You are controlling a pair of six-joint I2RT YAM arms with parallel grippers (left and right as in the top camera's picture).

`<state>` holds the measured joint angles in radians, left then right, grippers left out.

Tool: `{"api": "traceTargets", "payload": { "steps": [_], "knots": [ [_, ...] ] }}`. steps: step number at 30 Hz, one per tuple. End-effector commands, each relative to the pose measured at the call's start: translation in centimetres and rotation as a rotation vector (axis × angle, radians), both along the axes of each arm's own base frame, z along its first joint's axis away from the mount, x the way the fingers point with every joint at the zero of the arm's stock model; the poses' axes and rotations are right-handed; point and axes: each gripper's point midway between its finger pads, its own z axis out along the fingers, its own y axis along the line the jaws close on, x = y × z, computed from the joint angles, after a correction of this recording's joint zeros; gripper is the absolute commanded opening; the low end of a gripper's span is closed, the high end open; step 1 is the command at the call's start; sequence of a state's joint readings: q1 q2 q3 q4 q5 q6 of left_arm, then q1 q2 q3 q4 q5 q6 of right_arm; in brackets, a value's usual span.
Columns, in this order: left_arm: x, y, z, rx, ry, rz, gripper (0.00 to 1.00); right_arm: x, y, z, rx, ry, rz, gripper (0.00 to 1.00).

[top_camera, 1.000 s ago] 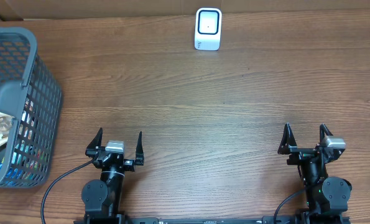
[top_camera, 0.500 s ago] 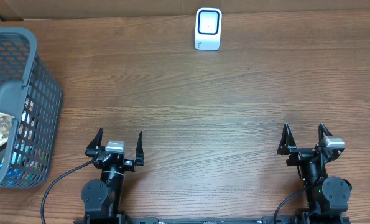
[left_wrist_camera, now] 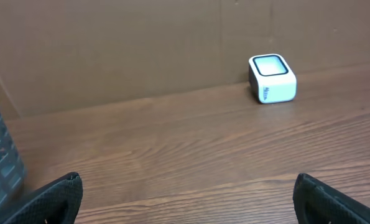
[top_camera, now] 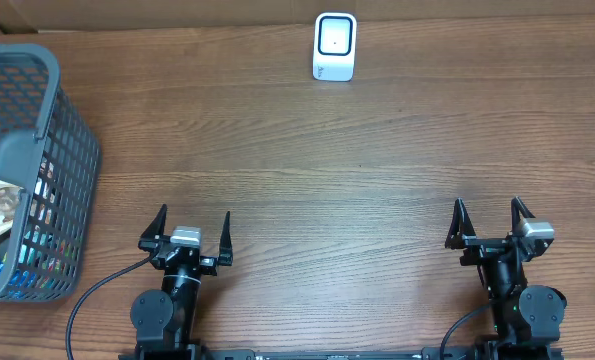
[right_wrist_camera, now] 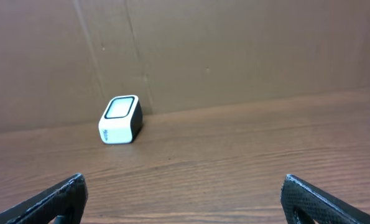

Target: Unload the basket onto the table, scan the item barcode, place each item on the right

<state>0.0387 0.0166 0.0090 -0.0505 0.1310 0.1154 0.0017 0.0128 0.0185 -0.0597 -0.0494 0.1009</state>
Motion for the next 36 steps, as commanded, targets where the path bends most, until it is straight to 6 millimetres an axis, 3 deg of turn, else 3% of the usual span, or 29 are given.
{"api": "traceTargets", "payload": {
  "steps": [1,14,26,36],
  "knots": [
    [-0.1,-0.6,0.7,-0.012,-0.031,-0.035,1.0,-0.1,0.6,0.3,0.003,-0.024,0.034,1.0],
    [-1.2,-1.4,4.0,-0.019,-0.038,-0.075,1.0,-0.3,1.7,1.7,0.0,-0.067,0.095,1.0],
    [-2.8,-2.0,9.3,-0.023,-0.005,-0.108,1.0,-1.8,2.0,7.7,-0.007,-0.19,0.117,1.0],
    [-0.9,-2.0,15.0,-0.038,0.158,-0.11,1.0,-1.4,2.6,12.8,-0.011,-0.183,0.154,1.0]
  ]
}}
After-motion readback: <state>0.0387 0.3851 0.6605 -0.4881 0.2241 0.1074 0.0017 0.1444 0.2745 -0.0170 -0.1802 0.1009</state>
